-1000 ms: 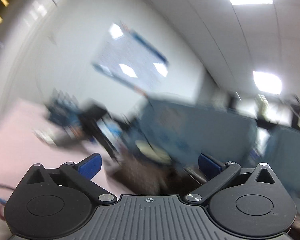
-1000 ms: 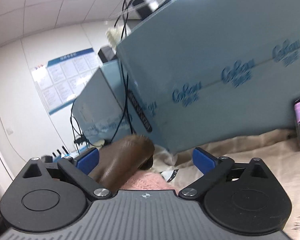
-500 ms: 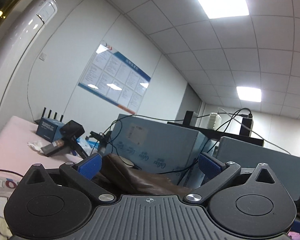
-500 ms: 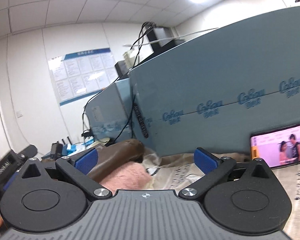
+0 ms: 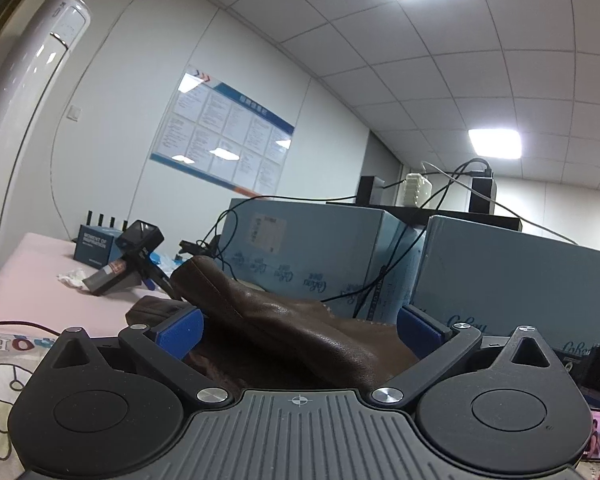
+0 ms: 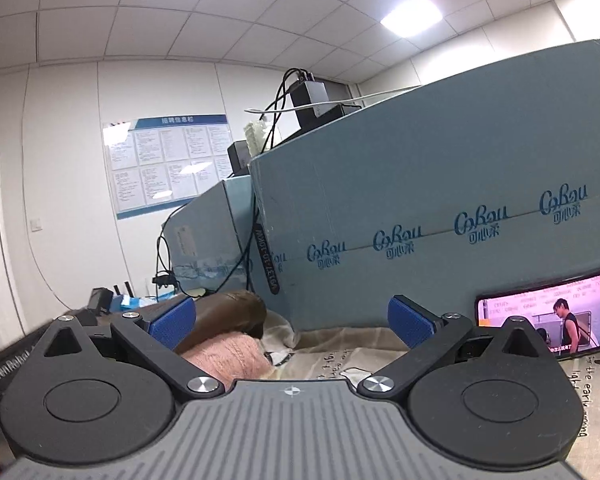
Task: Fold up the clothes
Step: 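Lower the jacket onto the pile beside the pink sweater and open both tools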
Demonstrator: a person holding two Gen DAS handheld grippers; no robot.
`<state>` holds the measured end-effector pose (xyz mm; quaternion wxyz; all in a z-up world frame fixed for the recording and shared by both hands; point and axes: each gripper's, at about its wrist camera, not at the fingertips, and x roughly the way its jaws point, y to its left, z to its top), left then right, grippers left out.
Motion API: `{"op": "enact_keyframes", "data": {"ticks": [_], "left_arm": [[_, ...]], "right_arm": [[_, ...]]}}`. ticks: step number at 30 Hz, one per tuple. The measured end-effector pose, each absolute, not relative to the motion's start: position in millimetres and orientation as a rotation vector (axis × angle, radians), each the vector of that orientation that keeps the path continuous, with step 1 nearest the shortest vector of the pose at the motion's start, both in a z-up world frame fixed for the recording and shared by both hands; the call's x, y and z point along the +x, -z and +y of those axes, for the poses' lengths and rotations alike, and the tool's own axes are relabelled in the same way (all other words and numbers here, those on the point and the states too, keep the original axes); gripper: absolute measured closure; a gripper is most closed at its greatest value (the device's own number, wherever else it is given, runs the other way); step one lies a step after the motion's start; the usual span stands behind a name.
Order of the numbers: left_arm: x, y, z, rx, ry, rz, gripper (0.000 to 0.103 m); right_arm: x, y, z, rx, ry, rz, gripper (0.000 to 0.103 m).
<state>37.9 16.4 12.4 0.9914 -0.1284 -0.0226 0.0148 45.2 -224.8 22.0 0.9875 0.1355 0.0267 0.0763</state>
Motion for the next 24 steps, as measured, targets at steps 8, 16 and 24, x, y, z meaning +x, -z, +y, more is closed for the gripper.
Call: {"op": "enact_keyframes", "data": {"ticks": [8,16,24], "left_arm": [[35,-11,15,-0.253,-0.01,-0.037,0.0],[31,-11,13,-0.234,-0.043,-0.06,0.0],[33,-10,10,-0.211,-0.073,-0.04,0.0]], "right_arm": [[49,-11,-214,0.209,-0.176,0.083,0.0],[50,-8,-213,0.209,-0.186,0.082,0.0],[51,-7,-213,0.207,-0.193,0.087,0.0]]}}
